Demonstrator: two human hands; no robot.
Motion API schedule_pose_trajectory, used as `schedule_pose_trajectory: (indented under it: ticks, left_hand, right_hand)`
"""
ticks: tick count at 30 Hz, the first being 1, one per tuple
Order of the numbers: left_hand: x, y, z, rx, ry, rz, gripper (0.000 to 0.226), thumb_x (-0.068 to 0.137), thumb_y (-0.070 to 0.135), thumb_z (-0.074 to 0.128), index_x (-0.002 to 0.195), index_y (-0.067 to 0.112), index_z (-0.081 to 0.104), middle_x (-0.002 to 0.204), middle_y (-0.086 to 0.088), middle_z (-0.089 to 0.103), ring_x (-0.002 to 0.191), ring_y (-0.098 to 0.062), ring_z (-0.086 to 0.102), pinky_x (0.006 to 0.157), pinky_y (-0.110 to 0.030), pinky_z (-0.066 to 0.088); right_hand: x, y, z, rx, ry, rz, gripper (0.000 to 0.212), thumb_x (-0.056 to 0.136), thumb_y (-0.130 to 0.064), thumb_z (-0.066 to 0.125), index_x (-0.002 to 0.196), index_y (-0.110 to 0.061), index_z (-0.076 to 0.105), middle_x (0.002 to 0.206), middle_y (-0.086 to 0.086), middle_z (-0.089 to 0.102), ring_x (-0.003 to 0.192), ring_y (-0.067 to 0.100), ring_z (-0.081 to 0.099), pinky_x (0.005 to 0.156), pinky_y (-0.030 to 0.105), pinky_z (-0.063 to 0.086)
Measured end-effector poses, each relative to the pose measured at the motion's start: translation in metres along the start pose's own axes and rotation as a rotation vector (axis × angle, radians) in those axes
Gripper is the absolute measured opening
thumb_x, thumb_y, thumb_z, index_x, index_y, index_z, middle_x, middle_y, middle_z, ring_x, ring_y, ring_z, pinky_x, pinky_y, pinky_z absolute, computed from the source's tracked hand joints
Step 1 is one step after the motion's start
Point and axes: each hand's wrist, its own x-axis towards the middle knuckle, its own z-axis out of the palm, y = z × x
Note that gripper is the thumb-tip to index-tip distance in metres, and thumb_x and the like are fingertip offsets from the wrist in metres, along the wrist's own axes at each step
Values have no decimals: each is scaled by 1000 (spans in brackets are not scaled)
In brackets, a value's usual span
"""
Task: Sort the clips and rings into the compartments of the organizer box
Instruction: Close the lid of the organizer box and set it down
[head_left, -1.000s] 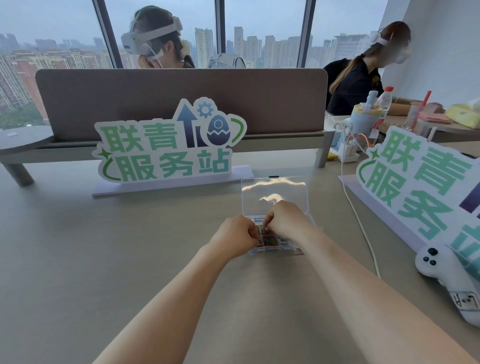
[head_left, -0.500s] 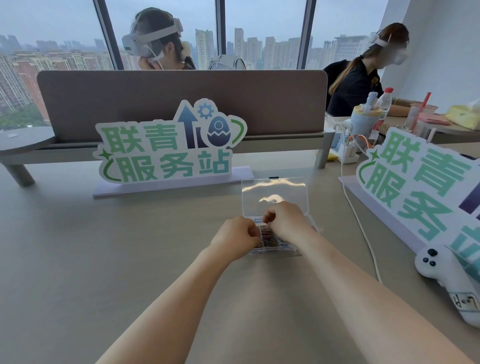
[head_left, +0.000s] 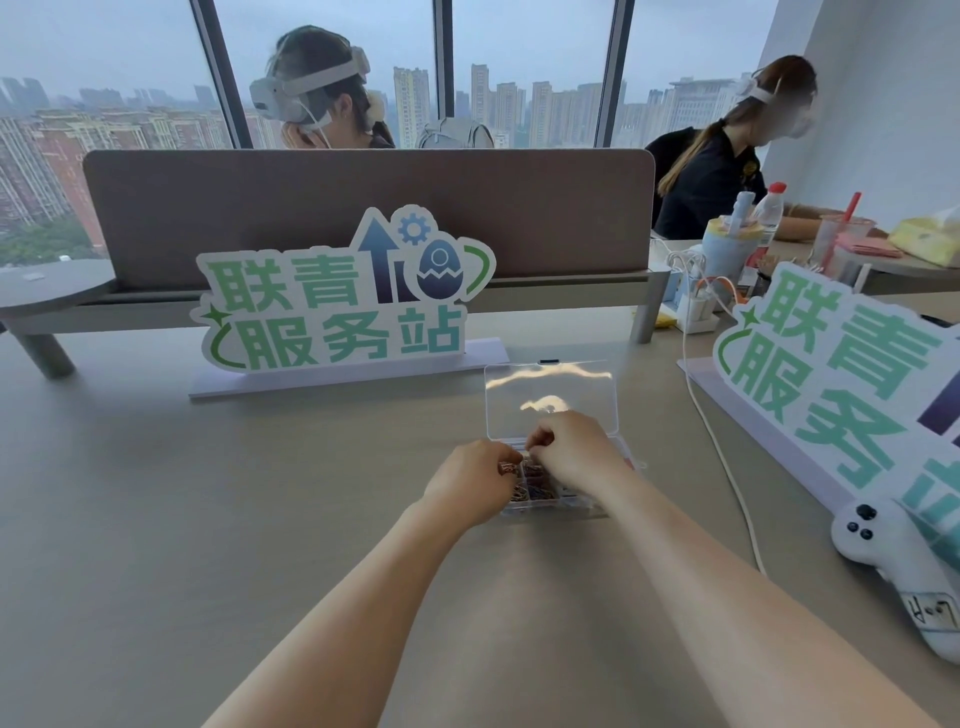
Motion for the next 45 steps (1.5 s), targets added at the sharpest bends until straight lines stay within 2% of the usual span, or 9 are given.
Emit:
schedule_pose_trajectory:
  ticks: [6,10,14,20,25,34,39,42,45]
  left_hand:
    - [1,-7,0,-41,53,-14,38,88,12,46,117,26,66,108,-4,69,95,-22,62,75,-26,47]
    - [3,-14,-3,-81,128,-46,40,92,11,42,127,22,58,125,-5,60,110,-23,58,87,-28,45]
    - [10,-14,-9,-136,195,-90,45,93,7,39,136,13,49,130,-10,55,117,-26,53,94,-29,40]
    - [22,-6,-10,-225,137,-151,57,90,2,39,146,15,36,143,-10,48,128,-28,46,94,-27,38]
    - [35,-2,-7,-352,97,-250,65,91,3,37,151,17,17,151,-8,38,117,-31,55,87,-34,48]
    - [42,-5,-1,-454,107,-204,58,88,-2,37,142,19,39,147,-1,44,79,-5,55,61,-23,42]
    - [43,-9,1,-477,129,-218,60,90,0,37,147,20,32,149,1,41,68,-9,59,53,-21,42]
    - [39,-14,-2,-518,141,-230,62,89,2,39,147,21,33,149,0,42,103,-20,62,83,-35,54]
    - [34,-22,-7,-569,161,-238,59,90,5,40,146,20,34,147,-1,44,127,-26,49,106,-46,42]
  right_hand:
    - [-1,11,-17,219,187,50,23,86,-1,52,80,-18,66,71,-6,62,69,20,62,63,28,51]
    - [0,31,-30,271,278,120,23,90,-5,51,93,-19,69,91,-1,68,84,20,64,78,36,54]
    - [-3,47,-41,257,354,201,30,95,-10,45,118,-14,64,113,7,67,98,21,58,79,27,40]
    - [-1,57,-51,283,288,312,47,96,-8,39,142,-11,45,146,9,48,133,28,45,107,37,34]
    - [0,58,-51,329,199,363,48,95,-6,36,143,-9,42,148,12,45,134,30,41,108,38,32]
    - [-3,57,-44,400,164,310,40,91,-5,40,120,-18,63,118,4,65,111,28,56,89,35,44]
    - [-10,49,-43,456,148,327,49,94,-5,37,141,-16,46,143,4,50,132,27,44,109,40,36]
    - [-13,44,-40,481,153,308,47,97,-7,36,142,-15,45,144,4,49,133,26,44,111,41,35]
    - [-14,39,-34,535,144,285,44,97,-7,38,140,-15,47,135,1,54,127,25,48,107,40,39]
